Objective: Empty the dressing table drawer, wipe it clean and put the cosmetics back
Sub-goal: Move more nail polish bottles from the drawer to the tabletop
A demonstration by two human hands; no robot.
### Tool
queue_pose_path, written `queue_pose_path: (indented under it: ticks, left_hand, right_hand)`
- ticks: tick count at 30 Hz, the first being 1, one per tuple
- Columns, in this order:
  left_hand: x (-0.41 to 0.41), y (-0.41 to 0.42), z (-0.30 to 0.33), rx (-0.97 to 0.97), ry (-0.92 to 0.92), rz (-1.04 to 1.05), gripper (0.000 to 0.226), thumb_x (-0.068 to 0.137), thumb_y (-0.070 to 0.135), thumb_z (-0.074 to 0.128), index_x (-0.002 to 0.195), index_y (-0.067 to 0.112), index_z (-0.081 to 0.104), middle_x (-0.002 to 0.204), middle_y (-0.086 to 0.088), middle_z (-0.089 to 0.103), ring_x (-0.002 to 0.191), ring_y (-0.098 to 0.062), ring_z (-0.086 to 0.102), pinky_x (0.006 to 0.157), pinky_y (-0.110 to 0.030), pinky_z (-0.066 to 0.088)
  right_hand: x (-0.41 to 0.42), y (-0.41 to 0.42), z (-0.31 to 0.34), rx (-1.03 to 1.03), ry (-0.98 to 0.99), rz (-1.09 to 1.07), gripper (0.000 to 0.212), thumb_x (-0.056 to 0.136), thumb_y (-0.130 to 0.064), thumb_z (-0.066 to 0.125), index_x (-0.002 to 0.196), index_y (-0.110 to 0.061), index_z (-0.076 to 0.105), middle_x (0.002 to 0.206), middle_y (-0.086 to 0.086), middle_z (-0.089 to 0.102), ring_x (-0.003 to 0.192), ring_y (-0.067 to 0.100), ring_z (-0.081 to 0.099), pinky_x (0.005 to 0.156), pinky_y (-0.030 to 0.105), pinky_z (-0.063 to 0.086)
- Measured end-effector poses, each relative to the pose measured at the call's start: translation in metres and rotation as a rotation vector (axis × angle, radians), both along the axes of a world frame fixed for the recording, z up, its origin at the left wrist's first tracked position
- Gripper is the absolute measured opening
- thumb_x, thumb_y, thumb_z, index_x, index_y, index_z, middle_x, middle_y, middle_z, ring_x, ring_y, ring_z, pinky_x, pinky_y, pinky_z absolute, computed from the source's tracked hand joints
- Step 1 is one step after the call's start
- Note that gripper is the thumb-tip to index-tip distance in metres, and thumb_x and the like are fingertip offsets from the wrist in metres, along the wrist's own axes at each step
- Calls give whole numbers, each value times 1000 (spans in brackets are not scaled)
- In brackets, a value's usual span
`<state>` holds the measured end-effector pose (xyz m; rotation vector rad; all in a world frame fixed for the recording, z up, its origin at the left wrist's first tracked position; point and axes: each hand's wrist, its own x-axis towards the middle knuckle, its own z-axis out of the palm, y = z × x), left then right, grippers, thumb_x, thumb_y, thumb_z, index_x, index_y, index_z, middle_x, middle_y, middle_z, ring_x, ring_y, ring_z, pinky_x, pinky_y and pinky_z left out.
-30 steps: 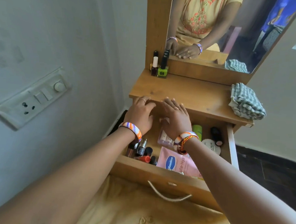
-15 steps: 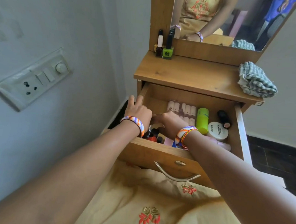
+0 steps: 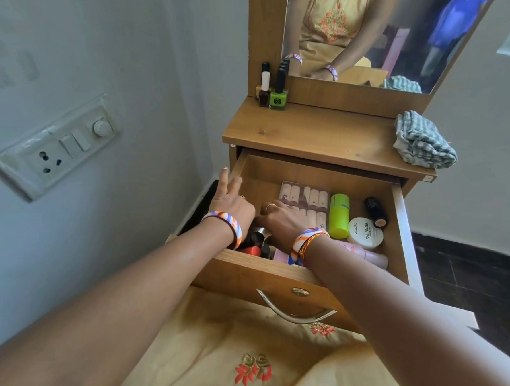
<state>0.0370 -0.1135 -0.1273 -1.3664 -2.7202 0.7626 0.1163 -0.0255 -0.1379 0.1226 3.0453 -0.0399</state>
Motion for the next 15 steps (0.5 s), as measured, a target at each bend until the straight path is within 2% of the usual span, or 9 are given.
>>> queue_pose_path:
  ticks: [6,11,15]
  left_hand:
    - [6,-3,-2,-47,17,-32,26,91,23,54,114,16,64,126,-6,59,143,-35,11,113,-58,-9]
    - [5,-4,1,26,-56,-66,42,87,23,59,128,17,53,135,-8,49,136,-31,28,115,-56,0]
    - [5,-6,1,87,-131,-102,42,87,20,60,127,17,52,134,-10,49,125,-26,46,118,-51,6]
  right_hand:
    - [3,-2,-4,73,16,35,41,91,-13,55,132,-19,51,139,7,47,124,26,41,97,36,41]
    - [3,0,-7,132,30,76,36,95,-16,51,130,-18,51,131,8,56,121,25,47,99,36,41]
    - [3,1,-6,176,30,104,33,96,-16,48,129,-15,51,127,9,59,121,26,47,97,36,40]
